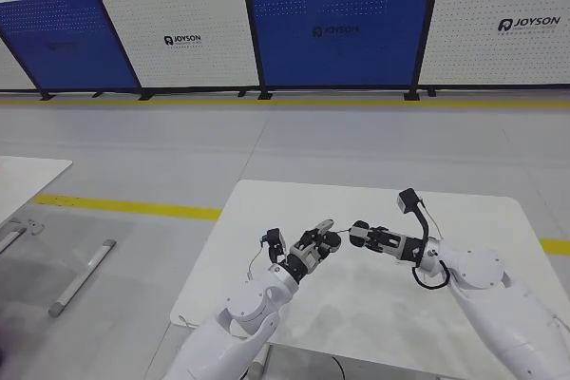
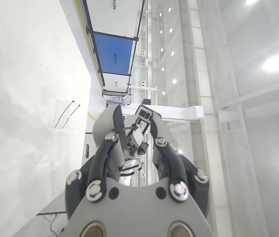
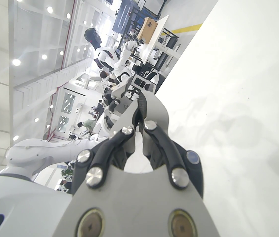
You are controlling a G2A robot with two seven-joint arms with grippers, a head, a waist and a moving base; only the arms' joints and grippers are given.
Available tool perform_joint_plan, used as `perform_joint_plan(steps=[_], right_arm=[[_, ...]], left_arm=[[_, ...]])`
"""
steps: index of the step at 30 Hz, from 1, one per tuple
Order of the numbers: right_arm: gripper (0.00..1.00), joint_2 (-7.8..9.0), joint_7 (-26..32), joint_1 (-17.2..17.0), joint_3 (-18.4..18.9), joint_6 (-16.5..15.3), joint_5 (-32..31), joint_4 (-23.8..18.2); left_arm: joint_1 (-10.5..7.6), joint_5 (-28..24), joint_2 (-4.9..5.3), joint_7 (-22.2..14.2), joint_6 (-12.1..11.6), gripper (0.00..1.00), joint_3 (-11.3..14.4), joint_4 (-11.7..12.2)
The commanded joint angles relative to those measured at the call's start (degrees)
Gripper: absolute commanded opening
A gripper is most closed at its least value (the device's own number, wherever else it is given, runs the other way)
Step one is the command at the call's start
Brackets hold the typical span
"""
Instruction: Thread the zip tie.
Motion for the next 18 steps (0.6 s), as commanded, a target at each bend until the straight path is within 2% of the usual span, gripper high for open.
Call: perform_joint_plan(steps=[1, 3, 7, 8, 11, 13, 14, 18], right_arm=[[0.00, 0.00, 0.00, 0.00, 0.00, 0.00, 0.00, 0.00], [0.00, 0.00, 0.00, 0.00, 0.00, 0.00, 0.00, 0.00], [0.00, 0.00, 0.00, 0.00, 0.00, 0.00, 0.00, 0.00], [0.00, 0.00, 0.00, 0.00, 0.00, 0.00, 0.00, 0.00], [0.00, 0.00, 0.00, 0.00, 0.00, 0.00, 0.00, 0.00], [0.00, 0.00, 0.00, 0.00, 0.00, 0.00, 0.00, 0.00], [0.00, 0.00, 0.00, 0.00, 0.00, 0.00, 0.00, 0.00], [0.00, 0.00, 0.00, 0.00, 0.00, 0.00, 0.00, 0.00]], left_arm=[[0.09, 0.72, -0.04, 0.31, -0.35, 0.69, 0.19, 0.08], [0.00, 0.78, -0.12, 0.45, -0.57, 0.50, 0.30, 0.30], [-0.27, 0.86, -0.24, 0.57, -0.76, 0.31, 0.43, 0.61], [-0.36, 0.89, -0.29, 0.62, -0.77, 0.30, 0.49, 0.66], [-0.57, 0.82, -0.39, 0.69, -0.76, 0.16, 0.67, 0.70], [-0.66, 0.87, -0.46, 0.65, -0.77, 0.03, 0.84, 0.66], [-0.68, 0.97, -0.48, 0.59, -0.79, 0.00, 0.91, 0.62], [-0.77, 1.45, -0.54, 0.43, -0.91, 0.00, 0.97, 0.76]])
